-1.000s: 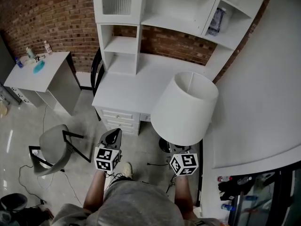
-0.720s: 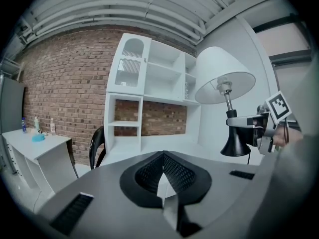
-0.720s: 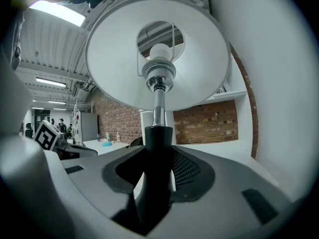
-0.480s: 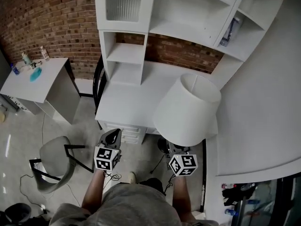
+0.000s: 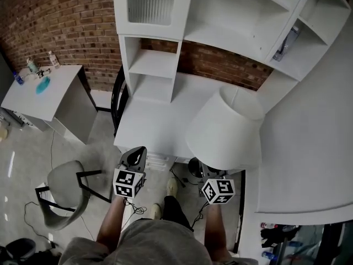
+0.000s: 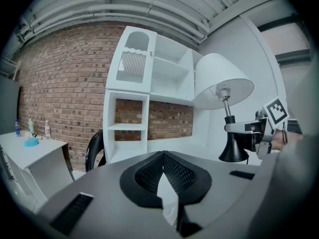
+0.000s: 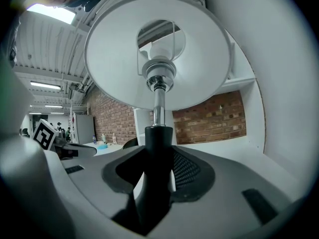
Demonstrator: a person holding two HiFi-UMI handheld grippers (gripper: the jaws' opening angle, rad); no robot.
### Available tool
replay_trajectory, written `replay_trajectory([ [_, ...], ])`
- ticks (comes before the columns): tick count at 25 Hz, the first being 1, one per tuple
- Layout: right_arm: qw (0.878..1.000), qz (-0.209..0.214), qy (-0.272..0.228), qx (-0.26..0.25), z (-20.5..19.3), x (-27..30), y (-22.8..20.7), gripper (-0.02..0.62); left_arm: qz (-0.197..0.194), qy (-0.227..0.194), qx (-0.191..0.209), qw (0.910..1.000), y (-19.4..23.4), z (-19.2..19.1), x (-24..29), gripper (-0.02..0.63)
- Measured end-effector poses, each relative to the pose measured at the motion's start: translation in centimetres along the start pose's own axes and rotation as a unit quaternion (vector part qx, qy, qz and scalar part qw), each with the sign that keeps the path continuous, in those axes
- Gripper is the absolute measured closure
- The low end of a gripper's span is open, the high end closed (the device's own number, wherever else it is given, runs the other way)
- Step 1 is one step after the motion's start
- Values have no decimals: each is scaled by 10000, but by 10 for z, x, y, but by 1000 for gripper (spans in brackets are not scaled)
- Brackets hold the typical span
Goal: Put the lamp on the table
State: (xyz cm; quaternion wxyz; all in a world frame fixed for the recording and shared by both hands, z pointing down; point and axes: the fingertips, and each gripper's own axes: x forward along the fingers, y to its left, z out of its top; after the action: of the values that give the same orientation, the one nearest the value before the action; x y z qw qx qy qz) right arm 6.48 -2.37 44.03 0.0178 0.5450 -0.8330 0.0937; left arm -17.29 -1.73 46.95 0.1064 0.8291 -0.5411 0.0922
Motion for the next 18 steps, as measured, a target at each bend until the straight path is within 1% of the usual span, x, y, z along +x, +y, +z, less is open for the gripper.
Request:
replay_trajectory([
  [6, 9999, 157, 36, -16, 1, 51, -29, 428, 157, 51, -8, 9999, 11, 5, 46, 601],
  [13, 9993, 381, -16, -51, -2, 114, -66, 429, 338, 123, -234, 9991, 22, 11, 106, 603],
  [15, 9989, 467, -9, -4, -6, 133, -74, 428, 351, 153, -215, 9990, 26, 12, 123, 603],
  [18, 9982, 591, 33, 33, -14, 160, -84, 428, 270, 142, -111, 9995, 29, 12, 147, 603],
])
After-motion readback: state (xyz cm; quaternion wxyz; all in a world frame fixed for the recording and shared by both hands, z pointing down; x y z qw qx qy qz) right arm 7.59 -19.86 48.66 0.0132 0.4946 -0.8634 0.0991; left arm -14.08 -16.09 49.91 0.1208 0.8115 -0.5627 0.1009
